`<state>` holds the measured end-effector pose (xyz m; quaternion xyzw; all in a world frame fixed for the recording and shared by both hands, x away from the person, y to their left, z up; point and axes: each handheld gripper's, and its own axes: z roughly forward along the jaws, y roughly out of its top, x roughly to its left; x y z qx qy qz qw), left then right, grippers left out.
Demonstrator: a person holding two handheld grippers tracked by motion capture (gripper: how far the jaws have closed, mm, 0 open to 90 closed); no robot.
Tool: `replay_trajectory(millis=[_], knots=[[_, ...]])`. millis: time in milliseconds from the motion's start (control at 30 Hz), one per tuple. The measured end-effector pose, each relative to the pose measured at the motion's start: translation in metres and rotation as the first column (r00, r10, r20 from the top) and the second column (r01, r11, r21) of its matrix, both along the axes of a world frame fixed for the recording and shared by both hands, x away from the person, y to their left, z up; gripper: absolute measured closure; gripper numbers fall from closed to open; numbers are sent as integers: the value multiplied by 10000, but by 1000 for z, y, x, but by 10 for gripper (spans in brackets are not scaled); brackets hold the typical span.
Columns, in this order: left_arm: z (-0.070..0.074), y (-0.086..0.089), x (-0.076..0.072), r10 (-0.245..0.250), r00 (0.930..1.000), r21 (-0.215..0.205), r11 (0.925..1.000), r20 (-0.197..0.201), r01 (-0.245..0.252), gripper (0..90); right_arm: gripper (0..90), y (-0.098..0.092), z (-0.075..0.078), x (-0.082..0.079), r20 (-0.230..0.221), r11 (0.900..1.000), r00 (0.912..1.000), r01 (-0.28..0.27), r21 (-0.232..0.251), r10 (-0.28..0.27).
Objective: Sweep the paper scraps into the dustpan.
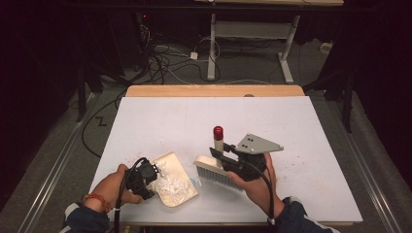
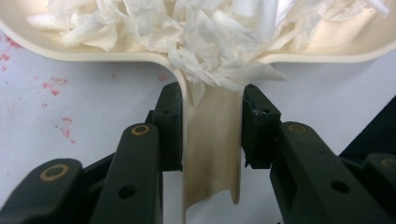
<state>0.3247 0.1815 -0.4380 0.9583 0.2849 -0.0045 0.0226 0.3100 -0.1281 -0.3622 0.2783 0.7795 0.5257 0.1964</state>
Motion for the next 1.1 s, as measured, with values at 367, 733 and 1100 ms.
replay_trajectory(millis=[367,733,1100], knots=[[1,0,-1,-5,10000,103,9999,13,4,628,705,12,-12,-12,-360,9970,9964,-775,-85,771],[-2,2,2,76,10000,-152,9999,16,-76,628,706,49,-4,-6,63,9889,9900,-1411,460,1410],[-2,3,2,199,9998,-237,9995,-19,-199,628,706,22,15,14,1142,9977,9935,-97,668,20]])
